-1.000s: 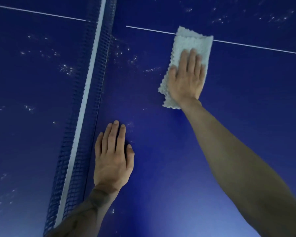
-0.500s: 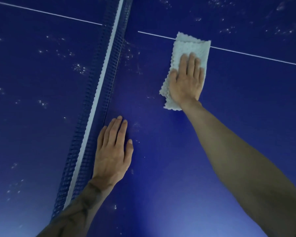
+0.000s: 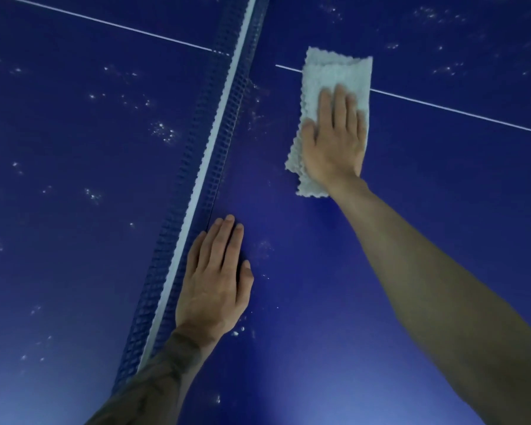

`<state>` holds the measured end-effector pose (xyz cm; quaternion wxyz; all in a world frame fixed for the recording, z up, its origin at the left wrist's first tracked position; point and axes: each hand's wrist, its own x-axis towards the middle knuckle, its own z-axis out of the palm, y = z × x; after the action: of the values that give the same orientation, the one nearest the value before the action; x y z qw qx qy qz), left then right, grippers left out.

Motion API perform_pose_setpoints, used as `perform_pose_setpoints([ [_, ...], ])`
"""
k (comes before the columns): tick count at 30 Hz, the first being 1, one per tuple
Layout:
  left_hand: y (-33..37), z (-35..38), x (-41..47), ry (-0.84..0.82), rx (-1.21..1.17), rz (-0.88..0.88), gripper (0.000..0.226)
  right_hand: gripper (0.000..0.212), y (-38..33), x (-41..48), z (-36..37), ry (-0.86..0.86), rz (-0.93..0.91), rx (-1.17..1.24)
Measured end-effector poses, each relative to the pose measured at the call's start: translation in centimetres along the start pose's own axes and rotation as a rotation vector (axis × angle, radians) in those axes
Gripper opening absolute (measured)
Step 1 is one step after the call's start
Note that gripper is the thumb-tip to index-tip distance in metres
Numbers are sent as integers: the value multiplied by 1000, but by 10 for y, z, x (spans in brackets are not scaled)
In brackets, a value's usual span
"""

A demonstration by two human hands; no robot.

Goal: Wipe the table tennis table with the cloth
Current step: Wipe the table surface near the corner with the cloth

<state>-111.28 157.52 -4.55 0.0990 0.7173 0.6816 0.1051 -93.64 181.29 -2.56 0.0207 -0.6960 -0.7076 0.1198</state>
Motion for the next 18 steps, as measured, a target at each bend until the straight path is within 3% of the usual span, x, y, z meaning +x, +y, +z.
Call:
perform_pose_setpoints([
  [4,0,-1,1,-5,15,-7,58,67,-41,0,6,-54,-234,-4],
  [7,0,0,2,-7,18,-4,59,66,-29,-32,10,-104,-482,-82],
  [9,0,0,2,-8,18,-8,59,65,-9,-31,5,-117,-472,-94],
  [14,0,-2,2,-15,28,-9,59,65,-19,29,-5,-71,-222,-34],
  [18,1,-1,3,-1,25,-6,59,65,-48,28,0,-100,-332,-29],
])
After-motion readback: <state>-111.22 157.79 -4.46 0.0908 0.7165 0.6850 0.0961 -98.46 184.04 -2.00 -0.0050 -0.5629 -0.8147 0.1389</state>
